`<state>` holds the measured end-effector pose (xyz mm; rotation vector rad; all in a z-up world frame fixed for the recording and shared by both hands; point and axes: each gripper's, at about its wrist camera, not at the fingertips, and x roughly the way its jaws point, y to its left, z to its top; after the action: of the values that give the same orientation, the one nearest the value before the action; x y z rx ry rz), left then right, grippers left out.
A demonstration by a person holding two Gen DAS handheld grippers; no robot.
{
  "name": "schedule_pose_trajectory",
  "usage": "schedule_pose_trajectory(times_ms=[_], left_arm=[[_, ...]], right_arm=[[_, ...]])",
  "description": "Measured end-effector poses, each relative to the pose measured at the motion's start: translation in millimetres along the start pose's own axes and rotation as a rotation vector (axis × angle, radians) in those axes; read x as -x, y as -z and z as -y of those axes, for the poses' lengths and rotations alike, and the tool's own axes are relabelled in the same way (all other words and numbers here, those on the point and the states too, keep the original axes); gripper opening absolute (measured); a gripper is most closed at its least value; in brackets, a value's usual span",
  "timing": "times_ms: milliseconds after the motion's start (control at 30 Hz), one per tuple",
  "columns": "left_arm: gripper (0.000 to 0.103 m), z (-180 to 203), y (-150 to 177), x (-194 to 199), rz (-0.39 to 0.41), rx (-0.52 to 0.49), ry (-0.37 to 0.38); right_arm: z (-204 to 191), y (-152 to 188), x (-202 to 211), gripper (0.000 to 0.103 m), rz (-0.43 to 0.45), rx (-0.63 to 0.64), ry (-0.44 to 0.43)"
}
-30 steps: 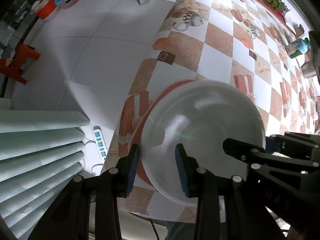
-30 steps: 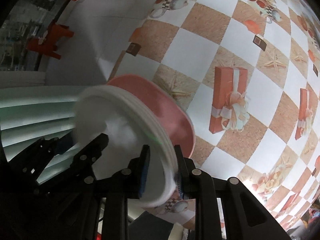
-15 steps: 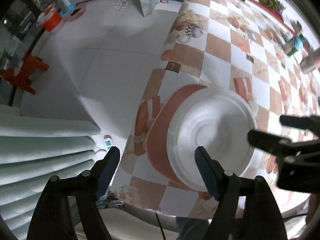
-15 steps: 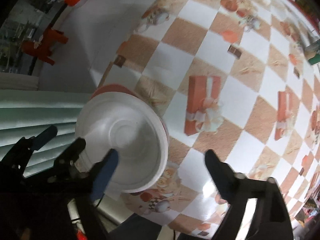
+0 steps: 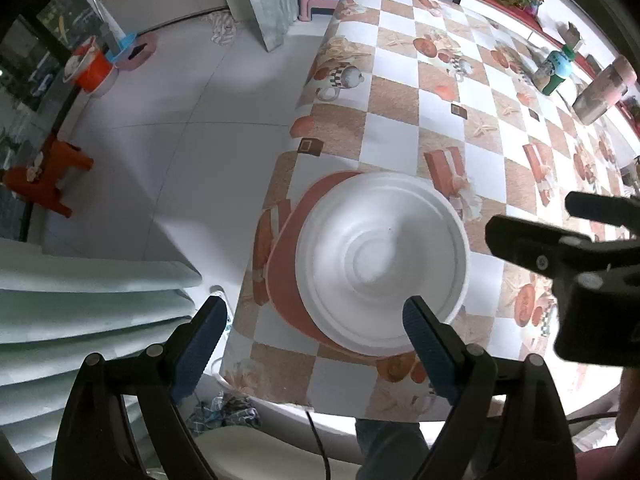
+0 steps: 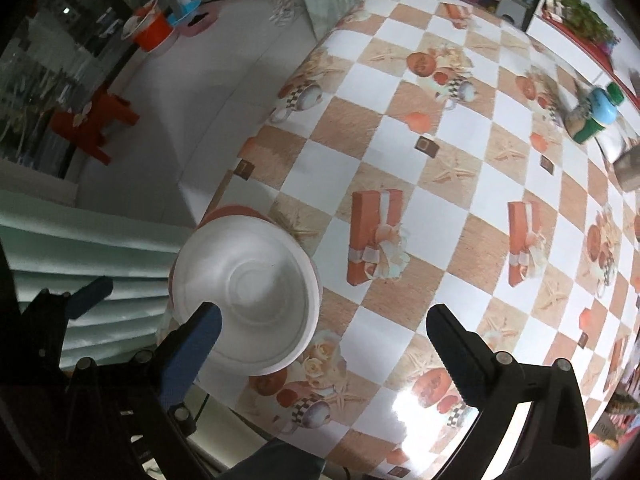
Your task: Organize plates and bowls
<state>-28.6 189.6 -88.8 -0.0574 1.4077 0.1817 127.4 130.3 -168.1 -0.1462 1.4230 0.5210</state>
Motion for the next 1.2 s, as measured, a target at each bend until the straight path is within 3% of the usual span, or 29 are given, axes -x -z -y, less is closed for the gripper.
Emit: schedule_pose_trajectory(times_ms=[733, 1200], left_arm=[[0.092, 25, -6, 20, 0.043, -0.094, -0.040], [0.092, 28, -5, 22, 0.045, -0.098, -0.046]], right_arm=[[-8, 7, 13, 0.103, 0.000, 0.053, 0.007], [-6, 10, 14, 0.103, -0.005, 0.041, 0.007]])
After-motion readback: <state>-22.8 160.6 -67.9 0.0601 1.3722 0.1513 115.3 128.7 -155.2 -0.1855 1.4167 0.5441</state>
